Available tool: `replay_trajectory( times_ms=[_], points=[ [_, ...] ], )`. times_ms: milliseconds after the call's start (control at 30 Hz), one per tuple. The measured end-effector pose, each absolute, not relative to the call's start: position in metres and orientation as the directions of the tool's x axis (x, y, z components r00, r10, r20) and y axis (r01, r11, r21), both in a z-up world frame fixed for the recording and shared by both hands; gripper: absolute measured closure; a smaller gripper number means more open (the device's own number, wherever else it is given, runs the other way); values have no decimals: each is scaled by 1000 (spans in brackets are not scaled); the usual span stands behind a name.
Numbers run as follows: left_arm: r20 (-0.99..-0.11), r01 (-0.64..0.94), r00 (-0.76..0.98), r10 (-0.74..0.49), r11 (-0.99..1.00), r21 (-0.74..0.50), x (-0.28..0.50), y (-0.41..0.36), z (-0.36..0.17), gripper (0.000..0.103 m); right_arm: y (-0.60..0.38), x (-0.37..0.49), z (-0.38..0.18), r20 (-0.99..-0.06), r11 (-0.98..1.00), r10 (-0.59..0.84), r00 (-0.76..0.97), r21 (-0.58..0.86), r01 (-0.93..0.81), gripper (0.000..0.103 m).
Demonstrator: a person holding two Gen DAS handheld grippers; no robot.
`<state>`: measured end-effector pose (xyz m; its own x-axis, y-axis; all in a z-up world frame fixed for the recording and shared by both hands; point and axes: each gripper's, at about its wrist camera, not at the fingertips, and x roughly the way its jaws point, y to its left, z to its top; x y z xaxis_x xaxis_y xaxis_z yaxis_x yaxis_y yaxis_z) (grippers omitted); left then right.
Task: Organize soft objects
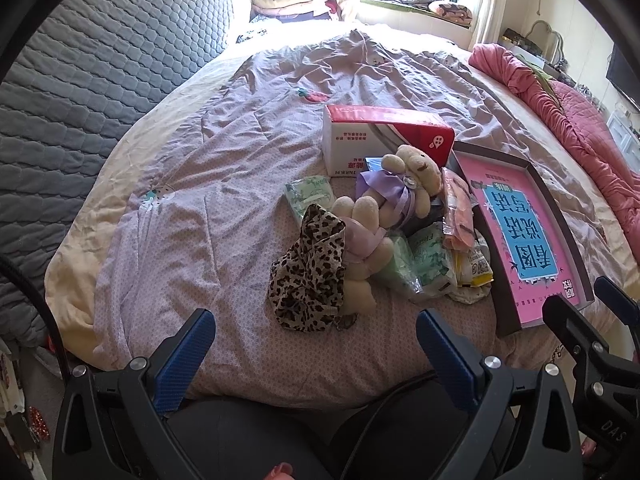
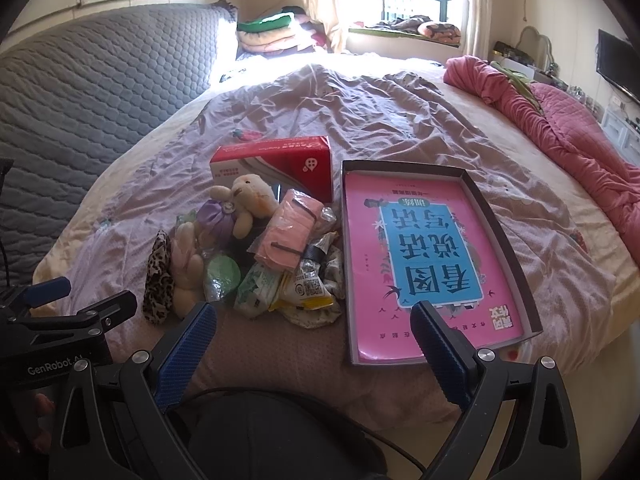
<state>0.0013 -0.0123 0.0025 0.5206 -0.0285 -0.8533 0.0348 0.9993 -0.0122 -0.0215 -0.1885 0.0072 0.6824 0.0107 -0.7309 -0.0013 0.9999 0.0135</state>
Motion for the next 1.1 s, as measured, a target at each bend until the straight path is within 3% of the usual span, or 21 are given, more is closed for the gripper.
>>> replay_trajectory(
  times_ms=[667, 1100],
  points=[
    [-865, 26, 499, -49, 999, -42, 9, -4, -8, 2, -189, -13, 1, -742, 1000, 24, 670, 30, -2, 5],
    [-874, -46, 471, -120, 986, -161, 26, 38, -30, 2, -189, 5, -8, -761, 999, 36, 648, 39, -9, 5]
  ],
)
